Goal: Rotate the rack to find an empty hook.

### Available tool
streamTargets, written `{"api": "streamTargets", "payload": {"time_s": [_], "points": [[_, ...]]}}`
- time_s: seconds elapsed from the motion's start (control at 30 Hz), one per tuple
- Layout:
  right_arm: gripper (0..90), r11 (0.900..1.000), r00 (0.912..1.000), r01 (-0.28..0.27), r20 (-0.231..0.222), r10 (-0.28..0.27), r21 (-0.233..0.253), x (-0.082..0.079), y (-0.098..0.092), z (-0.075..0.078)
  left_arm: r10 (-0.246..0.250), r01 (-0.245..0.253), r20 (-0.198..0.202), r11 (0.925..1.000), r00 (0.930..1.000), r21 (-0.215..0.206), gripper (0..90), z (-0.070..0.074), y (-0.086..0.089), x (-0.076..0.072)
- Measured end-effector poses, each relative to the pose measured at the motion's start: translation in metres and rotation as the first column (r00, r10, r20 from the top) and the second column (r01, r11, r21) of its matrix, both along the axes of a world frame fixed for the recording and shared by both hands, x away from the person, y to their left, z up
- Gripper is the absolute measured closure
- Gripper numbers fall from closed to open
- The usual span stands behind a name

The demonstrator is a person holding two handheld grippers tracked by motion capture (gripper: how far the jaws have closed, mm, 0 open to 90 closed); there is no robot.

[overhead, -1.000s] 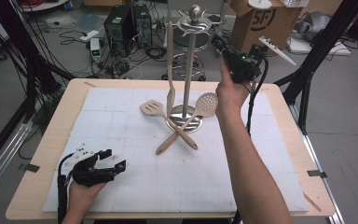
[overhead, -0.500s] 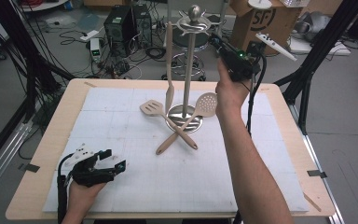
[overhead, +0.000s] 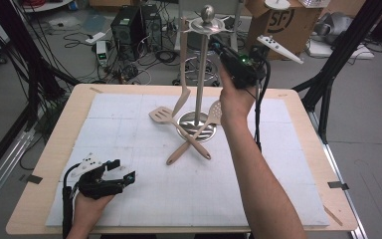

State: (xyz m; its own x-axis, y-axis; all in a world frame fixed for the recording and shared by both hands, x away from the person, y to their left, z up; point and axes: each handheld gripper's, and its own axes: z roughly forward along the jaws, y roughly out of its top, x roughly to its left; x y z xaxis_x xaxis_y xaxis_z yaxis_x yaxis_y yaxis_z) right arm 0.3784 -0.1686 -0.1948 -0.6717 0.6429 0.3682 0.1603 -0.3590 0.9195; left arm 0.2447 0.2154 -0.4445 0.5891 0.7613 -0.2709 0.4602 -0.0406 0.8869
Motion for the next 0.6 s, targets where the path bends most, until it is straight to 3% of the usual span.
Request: {"api": "streamTargets", "payload": {"time_s": [0.33,0.6], "points": [[90.0,0.999,0.9999,-0.005,-0.011,0.005,-0.039,0.008,0.022,0.002,0.003,-0.003,0.0,1.0,1.0,-0.003,19.7,0.0,0.002,0.0],[90.0,0.999,0.9998,-0.013,-0.016,0.013,-0.039,0.007,0.022,0.003,0.009,-0.009,0.0,1.0,1.0,-0.004,19.7,0.0,0.003,0.0]]}}
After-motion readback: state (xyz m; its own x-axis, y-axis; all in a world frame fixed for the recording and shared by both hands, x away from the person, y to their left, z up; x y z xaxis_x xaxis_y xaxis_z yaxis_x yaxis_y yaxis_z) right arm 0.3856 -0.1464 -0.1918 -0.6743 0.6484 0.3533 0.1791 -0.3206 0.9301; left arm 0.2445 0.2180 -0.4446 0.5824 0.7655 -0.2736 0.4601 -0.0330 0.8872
